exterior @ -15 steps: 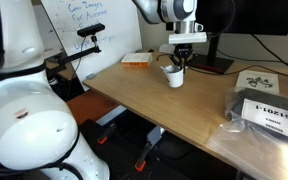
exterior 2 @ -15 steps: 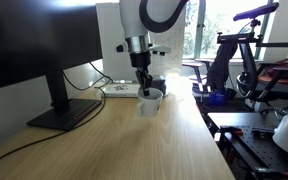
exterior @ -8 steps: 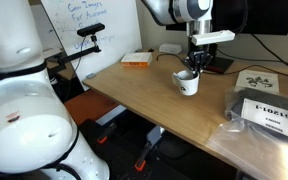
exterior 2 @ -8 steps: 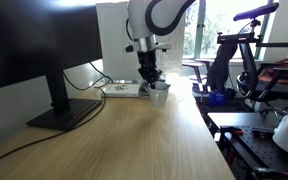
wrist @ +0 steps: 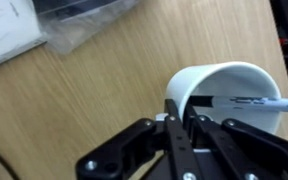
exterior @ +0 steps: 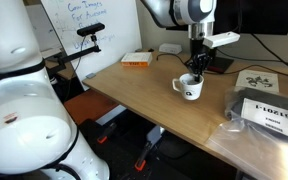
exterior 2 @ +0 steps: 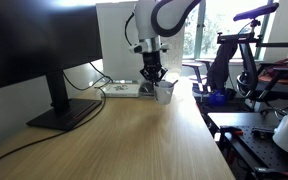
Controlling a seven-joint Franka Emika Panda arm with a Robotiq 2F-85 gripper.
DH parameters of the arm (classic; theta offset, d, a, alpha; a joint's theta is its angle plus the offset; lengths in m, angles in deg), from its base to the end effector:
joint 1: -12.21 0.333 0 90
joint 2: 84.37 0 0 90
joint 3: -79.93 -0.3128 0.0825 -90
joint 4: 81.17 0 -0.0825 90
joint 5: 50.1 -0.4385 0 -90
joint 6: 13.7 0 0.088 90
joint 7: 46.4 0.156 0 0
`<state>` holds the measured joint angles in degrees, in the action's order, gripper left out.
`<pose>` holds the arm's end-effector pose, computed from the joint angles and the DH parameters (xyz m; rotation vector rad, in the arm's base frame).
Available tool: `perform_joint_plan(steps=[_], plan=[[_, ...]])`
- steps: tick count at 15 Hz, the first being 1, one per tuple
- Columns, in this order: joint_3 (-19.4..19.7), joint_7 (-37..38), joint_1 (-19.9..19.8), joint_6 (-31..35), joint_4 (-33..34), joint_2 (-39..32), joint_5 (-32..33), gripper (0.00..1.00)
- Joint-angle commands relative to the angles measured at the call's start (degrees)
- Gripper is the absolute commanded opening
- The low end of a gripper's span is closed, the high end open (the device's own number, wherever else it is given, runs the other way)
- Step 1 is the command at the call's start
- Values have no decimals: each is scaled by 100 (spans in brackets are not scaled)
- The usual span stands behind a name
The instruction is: Move the white cup to the right
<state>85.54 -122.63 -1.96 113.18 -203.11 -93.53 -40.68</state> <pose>0.5537 -0.2124 0.2419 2.6434 1.6018 -0.2411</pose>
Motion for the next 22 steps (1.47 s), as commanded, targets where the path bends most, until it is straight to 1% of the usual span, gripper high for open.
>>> perform_joint_plan(steps=[1,9,12,14,16,19,22], plan=[[5,-126,91,442,-322,238,-176,3],[-126,-288,282,527,-812,330,-577,3],[-166,-242,360,746,-1026,372,-595,3],[-161,-89,429,1026,-1163,380,-436,3],[-124,114,502,1392,-1305,364,-94,3],[-99,312,544,1599,-1409,405,289,3],[-104,287,535,1685,-1531,518,360,3]])
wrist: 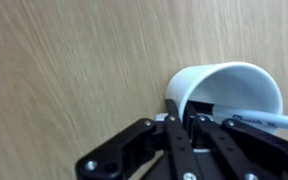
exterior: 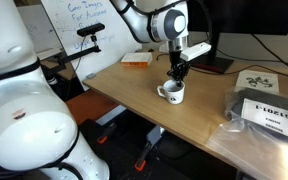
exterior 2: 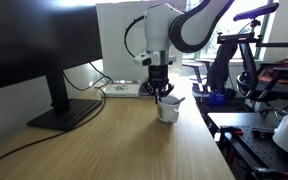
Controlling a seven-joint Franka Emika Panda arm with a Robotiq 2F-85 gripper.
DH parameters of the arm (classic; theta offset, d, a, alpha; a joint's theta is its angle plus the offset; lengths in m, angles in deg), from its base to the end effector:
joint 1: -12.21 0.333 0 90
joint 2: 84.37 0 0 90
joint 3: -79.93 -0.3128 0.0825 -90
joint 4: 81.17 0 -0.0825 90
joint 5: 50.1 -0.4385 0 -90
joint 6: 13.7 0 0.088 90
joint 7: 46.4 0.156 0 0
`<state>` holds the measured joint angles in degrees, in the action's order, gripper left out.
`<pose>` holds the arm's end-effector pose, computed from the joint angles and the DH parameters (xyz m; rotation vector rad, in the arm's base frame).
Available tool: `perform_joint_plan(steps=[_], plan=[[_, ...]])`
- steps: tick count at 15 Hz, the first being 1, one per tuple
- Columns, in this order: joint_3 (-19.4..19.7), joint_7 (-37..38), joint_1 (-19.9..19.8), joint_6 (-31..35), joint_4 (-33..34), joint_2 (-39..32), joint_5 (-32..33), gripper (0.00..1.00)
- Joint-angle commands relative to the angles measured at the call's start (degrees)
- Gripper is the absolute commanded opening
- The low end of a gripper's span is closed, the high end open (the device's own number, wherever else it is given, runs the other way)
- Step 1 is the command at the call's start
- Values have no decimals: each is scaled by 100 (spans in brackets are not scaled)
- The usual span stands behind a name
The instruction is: Move the white cup to the right
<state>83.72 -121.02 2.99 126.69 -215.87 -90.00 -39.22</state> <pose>0.5294 -0.1292 0.1959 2.4950 1.7476 -0.1338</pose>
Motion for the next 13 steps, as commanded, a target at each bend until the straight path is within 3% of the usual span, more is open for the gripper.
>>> perform_joint_plan(steps=[1,2,4,8,11,13], plan=[[86,192,43,316,-274,188,215,3],[97,184,46,312,-297,226,275,36],[116,166,35,335,-386,378,252,42],[171,84,42,350,-477,864,-57,73],[249,207,109,-163,-412,1354,-391,96],[278,322,148,-840,-285,1634,-363,100]])
